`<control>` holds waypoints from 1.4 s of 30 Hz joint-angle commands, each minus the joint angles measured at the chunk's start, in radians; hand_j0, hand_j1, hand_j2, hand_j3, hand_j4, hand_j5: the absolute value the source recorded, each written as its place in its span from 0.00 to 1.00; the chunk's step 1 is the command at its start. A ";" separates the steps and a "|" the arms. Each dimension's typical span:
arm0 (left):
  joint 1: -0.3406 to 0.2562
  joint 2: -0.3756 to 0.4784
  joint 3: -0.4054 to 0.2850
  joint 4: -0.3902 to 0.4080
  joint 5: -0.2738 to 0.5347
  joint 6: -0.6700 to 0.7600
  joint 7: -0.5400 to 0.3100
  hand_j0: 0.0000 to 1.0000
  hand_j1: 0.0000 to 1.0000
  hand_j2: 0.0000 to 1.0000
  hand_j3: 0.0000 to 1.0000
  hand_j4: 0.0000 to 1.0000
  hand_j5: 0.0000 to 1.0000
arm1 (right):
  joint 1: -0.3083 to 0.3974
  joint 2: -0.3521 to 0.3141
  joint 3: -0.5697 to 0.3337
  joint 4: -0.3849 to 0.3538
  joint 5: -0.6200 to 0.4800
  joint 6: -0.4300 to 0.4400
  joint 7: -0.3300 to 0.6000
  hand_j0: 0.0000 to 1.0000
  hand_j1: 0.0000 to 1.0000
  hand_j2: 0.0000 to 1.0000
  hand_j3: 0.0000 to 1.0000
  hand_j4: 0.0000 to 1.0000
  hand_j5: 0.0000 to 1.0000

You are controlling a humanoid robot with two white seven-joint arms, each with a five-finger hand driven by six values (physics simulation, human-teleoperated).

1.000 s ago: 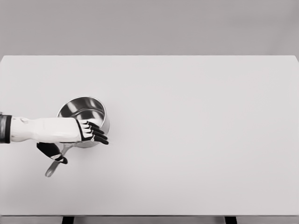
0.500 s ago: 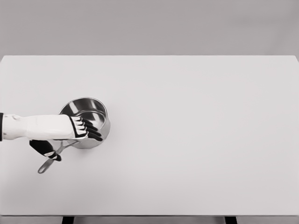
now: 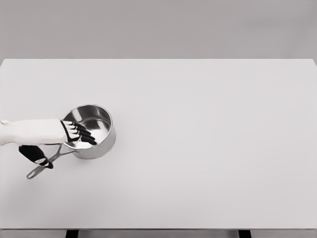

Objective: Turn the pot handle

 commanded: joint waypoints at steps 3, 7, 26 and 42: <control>0.000 0.002 0.009 0.042 0.012 0.002 0.000 1.00 1.00 1.00 1.00 1.00 1.00 | 0.000 0.000 0.000 0.000 0.000 0.000 0.000 1.00 1.00 1.00 1.00 1.00 1.00; -0.005 -0.003 0.018 0.082 0.019 0.002 0.000 1.00 1.00 1.00 1.00 1.00 1.00 | 0.000 0.000 0.000 0.000 0.000 0.000 0.000 1.00 1.00 1.00 1.00 1.00 1.00; -0.014 -0.021 0.067 0.219 0.019 0.002 0.000 1.00 1.00 1.00 1.00 1.00 1.00 | 0.000 0.000 0.000 0.000 0.000 0.000 0.000 1.00 1.00 1.00 1.00 1.00 1.00; -0.048 -0.003 0.095 0.171 0.139 0.002 0.000 1.00 1.00 1.00 1.00 1.00 1.00 | 0.000 0.000 0.000 0.000 0.000 0.000 -0.001 1.00 1.00 1.00 1.00 1.00 1.00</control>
